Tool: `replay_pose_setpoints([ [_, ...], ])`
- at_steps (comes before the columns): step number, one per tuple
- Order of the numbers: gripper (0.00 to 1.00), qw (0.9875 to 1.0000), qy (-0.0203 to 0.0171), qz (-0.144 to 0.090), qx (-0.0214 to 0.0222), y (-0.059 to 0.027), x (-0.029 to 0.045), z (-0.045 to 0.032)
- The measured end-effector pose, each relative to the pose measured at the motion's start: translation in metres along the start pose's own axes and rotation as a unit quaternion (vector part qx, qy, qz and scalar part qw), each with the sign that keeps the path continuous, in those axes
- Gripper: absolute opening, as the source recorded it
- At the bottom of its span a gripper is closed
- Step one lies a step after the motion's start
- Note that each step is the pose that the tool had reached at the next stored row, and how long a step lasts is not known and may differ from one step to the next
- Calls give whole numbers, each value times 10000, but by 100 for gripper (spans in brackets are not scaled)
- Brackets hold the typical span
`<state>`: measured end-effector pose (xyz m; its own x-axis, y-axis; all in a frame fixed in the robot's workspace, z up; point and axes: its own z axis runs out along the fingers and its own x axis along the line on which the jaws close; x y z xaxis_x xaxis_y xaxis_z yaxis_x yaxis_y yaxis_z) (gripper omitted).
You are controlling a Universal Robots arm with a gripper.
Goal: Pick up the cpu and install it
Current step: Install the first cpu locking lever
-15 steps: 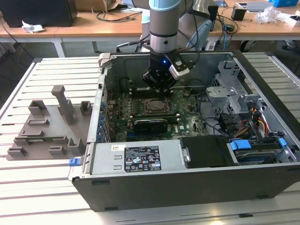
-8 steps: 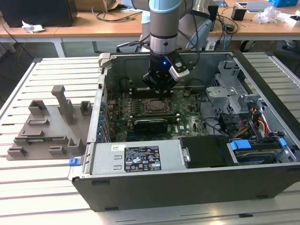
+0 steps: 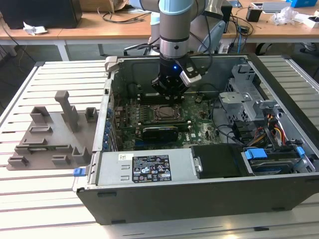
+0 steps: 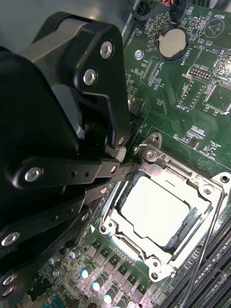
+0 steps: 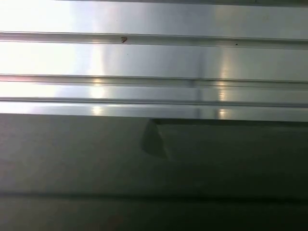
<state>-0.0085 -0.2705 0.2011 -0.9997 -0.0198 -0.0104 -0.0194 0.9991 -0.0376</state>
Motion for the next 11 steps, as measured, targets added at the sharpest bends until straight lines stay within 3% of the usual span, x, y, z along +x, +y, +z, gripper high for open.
replay_pose_setpoints([
  [3,11,10000,-1,0,-4,-1,0,-11],
  [6,11,10000,-1,-1,43,-10,-1,-106],
  [11,11,9998,2,-2,173,-131,2,-115],
])
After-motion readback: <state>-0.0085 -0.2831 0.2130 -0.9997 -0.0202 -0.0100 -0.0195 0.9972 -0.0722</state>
